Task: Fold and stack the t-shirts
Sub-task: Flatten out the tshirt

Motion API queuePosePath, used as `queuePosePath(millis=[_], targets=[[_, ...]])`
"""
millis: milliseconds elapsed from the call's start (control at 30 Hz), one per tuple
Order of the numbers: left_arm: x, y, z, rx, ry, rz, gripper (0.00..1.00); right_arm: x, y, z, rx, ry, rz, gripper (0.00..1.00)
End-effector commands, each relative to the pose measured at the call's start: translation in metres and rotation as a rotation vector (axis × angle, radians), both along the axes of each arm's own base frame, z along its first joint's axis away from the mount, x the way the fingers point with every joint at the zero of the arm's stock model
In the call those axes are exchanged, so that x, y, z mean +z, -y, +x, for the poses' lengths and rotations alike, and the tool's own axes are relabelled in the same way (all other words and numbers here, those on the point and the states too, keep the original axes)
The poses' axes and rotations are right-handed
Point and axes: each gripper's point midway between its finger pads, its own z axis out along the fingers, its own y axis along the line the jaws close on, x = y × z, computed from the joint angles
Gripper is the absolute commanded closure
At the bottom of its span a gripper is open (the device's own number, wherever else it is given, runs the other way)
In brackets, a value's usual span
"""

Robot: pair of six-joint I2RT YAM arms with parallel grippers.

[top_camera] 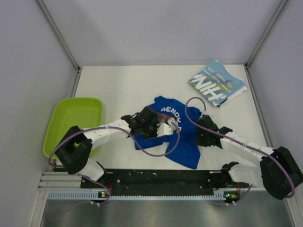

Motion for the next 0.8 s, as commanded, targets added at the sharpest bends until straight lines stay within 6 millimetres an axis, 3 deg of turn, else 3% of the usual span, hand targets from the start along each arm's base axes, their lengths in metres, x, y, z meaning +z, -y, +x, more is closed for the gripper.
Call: queuePosePath(millis=[0, 133, 267, 367, 533, 567, 600, 633, 700, 767], targets=[[0.066, -0.030, 0.049, 0.248, 0.067, -0.093, 1.00, 0.021, 0.004, 0.003, -0.001, 0.077, 0.016, 1.00], [0.125, -0.083, 0.086, 0.468, 0.070, -0.215, 1.00, 0.078, 0.015, 0.025, -0.018, 0.249, 0.018, 1.00], [0.148, -0.152, 0.108, 0.679, 0.153, -0.229, 1.00, 0.132, 0.027, 0.038, -0.013, 0.391, 0.021, 1.00], [0.142, -0.190, 0.108, 0.796, 0.147, -0.214, 1.00, 0.168, 0.031, 0.041, 0.019, 0.472, 0.014, 1.00], [0.106, -0.221, 0.096, 0.867, 0.099, -0.174, 1.00, 0.218, 0.037, 0.040, 0.058, 0.573, -0.006, 1.00], [0.100, -0.223, 0.092, 0.867, 0.089, -0.162, 0.94, 0.230, 0.038, 0.039, 0.065, 0.595, -0.004, 1.00], [0.096, -0.223, 0.089, 0.854, 0.082, -0.156, 0.79, 0.243, 0.038, 0.038, 0.067, 0.621, 0.002, 1.00], [0.094, -0.223, 0.085, 0.838, 0.073, -0.152, 0.57, 0.260, 0.038, 0.035, 0.073, 0.658, 0.016, 1.00], [0.100, -0.217, 0.081, 0.801, 0.069, -0.169, 0.28, 0.280, 0.038, 0.032, 0.087, 0.702, 0.036, 1.00], [0.118, -0.208, 0.080, 0.740, 0.087, -0.214, 0.17, 0.290, 0.033, 0.030, 0.115, 0.721, 0.060, 1.00]])
